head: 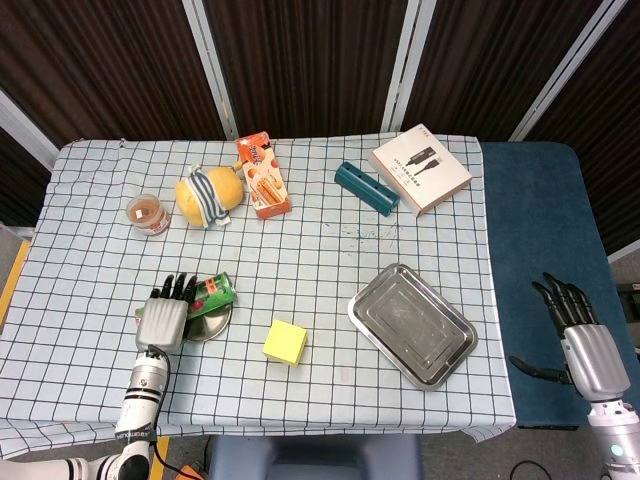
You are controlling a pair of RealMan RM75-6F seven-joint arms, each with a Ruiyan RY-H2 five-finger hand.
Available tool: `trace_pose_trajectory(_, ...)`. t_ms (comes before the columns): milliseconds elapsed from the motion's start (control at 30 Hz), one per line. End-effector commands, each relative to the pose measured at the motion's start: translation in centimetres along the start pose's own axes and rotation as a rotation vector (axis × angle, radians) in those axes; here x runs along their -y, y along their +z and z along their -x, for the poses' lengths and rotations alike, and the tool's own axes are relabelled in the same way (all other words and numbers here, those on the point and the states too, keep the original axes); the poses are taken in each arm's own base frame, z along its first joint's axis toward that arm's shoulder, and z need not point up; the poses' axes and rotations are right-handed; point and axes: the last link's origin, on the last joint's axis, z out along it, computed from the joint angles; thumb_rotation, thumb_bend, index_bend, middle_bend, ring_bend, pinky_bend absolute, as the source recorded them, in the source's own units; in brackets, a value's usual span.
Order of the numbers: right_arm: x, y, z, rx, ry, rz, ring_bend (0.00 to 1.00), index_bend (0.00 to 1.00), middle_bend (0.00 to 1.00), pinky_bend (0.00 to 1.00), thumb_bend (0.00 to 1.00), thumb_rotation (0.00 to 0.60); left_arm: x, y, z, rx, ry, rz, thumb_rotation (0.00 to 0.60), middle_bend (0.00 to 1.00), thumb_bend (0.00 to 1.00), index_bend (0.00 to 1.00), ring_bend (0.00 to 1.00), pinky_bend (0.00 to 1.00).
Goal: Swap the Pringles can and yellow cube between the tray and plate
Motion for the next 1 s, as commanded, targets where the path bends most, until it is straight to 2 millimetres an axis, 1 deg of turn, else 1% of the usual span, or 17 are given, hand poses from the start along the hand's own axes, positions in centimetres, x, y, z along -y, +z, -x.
trace_pose_trajectory(33, 0.0, 0.0, 0.0, 0.001, -0.001, 0.001, 0.00, 0.00, 0.00, 0.00, 0.06, 0.600, 0.1, 0.0, -0.1, 0.000, 0.006, 0.000, 0.600, 0.00, 0.39, 0.00, 0.00, 0.19)
trace_pose_trajectory(233, 0.0, 0.0, 0.0, -0.001, 0.001, 0.003, 0.00, 0.00, 0.00, 0.00, 0.06, 0.600, 0.6, -1.0, -0.8, 0.009, -0.010, 0.002, 0.600, 0.00, 0.38, 0.00, 0.00, 0.18)
trace_pose_trajectory(367, 0.0, 0.0, 0.0, 0.001, -0.002, 0.003, 0.00, 0.00, 0.00, 0.00, 0.06, 0.600, 1.4, -2.6, -2.1, -0.015, -0.027, 0.012, 0.600, 0.00, 0.38, 0.00, 0.00, 0.18)
trace_pose_trajectory(433, 0.0, 0.0, 0.0, 0.002, -0.002, 0.001, 0.00, 0.00, 0.00, 0.00, 0.06, 0.600, 2.2, -3.5, -2.8, -0.034, -0.041, 0.009, 0.600, 0.00, 0.38, 0.00, 0.00, 0.18)
trace_pose_trajectory(567, 0.0, 0.1, 0.1, 0.000, -0.004, 0.003, 0.00, 0.00, 0.00, 0.00, 0.06, 0.600, 5.1, -5.7, -3.9, -0.070, -0.110, 0.003, 0.600, 0.00, 0.38, 0.00, 0.00, 0.18)
trace_pose_trajectory(733, 0.2, 0.2, 0.4, 0.008, -0.007, -0.008, 0.00, 0.00, 0.00, 0.00, 0.06, 0.600, 9.3, -8.2, -4.1, -0.105, -0.177, -0.008, 0.600, 0.00, 0.37, 0.00, 0.00, 0.17)
trace_pose_trajectory(833, 0.5, 0.6, 0.9, 0.010, -0.019, -0.012, 0.00, 0.00, 0.00, 0.00, 0.06, 0.600, 11.7, -9.7, -3.7, -0.162, -0.225, -0.034, 0.600, 0.00, 0.37, 0.00, 0.00, 0.15)
trace_pose_trajectory(933, 1.0, 1.0, 1.5, 0.042, -0.042, -0.020, 0.00, 0.00, 0.00, 0.00, 0.06, 0.600, 13.4, -10.8, -2.7, -0.215, -0.229, -0.077, 0.600, 0.00, 0.37, 0.00, 0.00, 0.15)
trace_pose_trajectory(1000, 1.8, 1.6, 1.8, 0.074, -0.066, -0.046, 0.00, 0.00, 0.00, 0.00, 0.06, 0.600, 14.1, -11.5, -1.8, -0.223, -0.229, -0.109, 0.600, 0.00, 0.38, 0.00, 0.00, 0.15)
